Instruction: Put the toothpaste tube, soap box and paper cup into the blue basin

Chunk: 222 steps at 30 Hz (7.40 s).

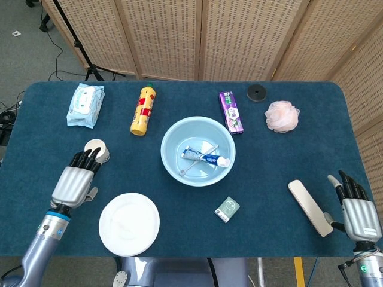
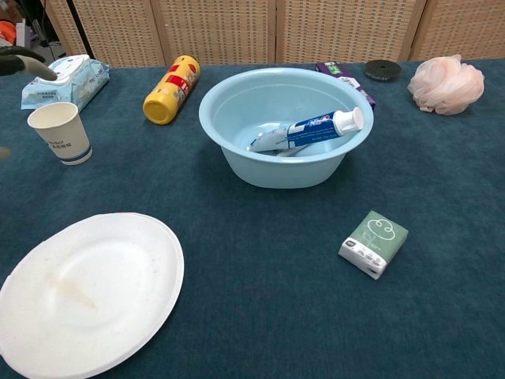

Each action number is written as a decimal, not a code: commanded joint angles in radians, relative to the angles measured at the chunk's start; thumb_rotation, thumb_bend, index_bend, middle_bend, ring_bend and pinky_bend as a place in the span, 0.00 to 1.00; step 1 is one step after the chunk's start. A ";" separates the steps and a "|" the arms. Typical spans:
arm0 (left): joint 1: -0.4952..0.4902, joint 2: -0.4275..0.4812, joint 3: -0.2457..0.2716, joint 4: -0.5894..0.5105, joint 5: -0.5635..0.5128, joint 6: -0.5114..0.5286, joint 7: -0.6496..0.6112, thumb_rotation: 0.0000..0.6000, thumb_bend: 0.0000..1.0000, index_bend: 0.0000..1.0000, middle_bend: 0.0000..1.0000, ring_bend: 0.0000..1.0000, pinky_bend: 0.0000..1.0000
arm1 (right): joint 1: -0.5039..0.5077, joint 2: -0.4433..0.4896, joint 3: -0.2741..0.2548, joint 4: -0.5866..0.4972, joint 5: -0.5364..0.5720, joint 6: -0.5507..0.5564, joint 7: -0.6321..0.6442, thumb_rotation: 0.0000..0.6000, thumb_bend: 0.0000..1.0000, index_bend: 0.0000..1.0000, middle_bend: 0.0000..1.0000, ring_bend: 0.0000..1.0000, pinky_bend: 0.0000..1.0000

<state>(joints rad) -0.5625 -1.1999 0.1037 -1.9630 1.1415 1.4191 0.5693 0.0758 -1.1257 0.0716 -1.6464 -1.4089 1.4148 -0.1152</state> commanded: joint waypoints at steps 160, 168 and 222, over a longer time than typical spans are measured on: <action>0.344 -0.033 -0.088 0.200 0.223 -0.158 -0.232 1.00 0.30 0.05 0.00 0.00 0.05 | 0.834 -0.229 0.248 -0.129 0.850 -0.206 -0.886 1.00 0.23 0.72 0.58 0.55 0.56; 0.340 -0.027 -0.088 0.205 0.217 -0.170 -0.255 1.00 0.30 0.05 0.00 0.00 0.05 | 0.901 -0.326 0.245 -0.109 0.872 -0.185 -0.903 1.00 0.23 0.72 0.58 0.55 0.56; 0.344 -0.026 -0.070 0.174 0.260 -0.142 -0.221 1.00 0.30 0.05 0.00 0.00 0.05 | 0.688 -0.151 0.052 -0.387 0.660 0.142 -0.822 1.00 0.16 0.19 0.00 0.00 0.26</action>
<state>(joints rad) -0.2185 -1.2237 0.0322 -1.7892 1.3991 1.2770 0.3443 0.7998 -1.3024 0.1551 -2.0053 -0.7145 1.5385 -0.9649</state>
